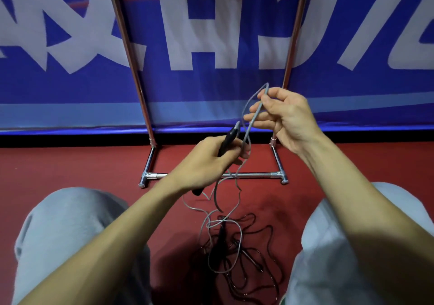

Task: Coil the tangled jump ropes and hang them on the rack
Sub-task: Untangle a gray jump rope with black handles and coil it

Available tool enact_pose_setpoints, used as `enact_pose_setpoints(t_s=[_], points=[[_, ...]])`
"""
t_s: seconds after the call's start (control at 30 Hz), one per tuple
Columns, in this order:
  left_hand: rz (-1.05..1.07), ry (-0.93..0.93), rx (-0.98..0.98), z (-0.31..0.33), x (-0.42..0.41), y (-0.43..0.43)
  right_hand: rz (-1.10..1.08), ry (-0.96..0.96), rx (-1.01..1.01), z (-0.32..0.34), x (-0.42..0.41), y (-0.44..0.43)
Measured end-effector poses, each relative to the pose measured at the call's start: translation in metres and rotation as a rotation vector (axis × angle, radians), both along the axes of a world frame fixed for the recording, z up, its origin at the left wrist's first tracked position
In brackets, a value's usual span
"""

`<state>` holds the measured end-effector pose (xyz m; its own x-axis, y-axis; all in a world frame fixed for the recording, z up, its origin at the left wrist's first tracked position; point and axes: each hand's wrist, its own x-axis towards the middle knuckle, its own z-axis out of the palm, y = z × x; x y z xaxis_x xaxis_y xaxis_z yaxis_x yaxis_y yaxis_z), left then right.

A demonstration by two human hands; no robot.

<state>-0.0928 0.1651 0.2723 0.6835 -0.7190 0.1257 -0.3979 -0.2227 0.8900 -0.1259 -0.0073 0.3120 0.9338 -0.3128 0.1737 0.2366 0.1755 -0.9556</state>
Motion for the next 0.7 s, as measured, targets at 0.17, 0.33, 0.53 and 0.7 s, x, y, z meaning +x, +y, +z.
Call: enact_pose_setpoints(t_s=[0.17,0.33,0.53,0.7], points=[[-0.018,-0.008,-0.007,0.000,-0.001,-0.001,-0.075,0.028,0.129,-0.004,0.005,-0.006],[0.013,0.098,-0.133,0.000,-0.003,-0.002,-0.079,0.124,0.109,-0.009,0.009,0.000],[0.204,0.295,-0.463,0.010,0.000,-0.001,0.038,0.314,-0.151,-0.021,0.009,0.011],[0.314,0.429,-0.734,0.018,0.005,0.000,0.349,0.464,-0.381,-0.030,0.006,0.023]])
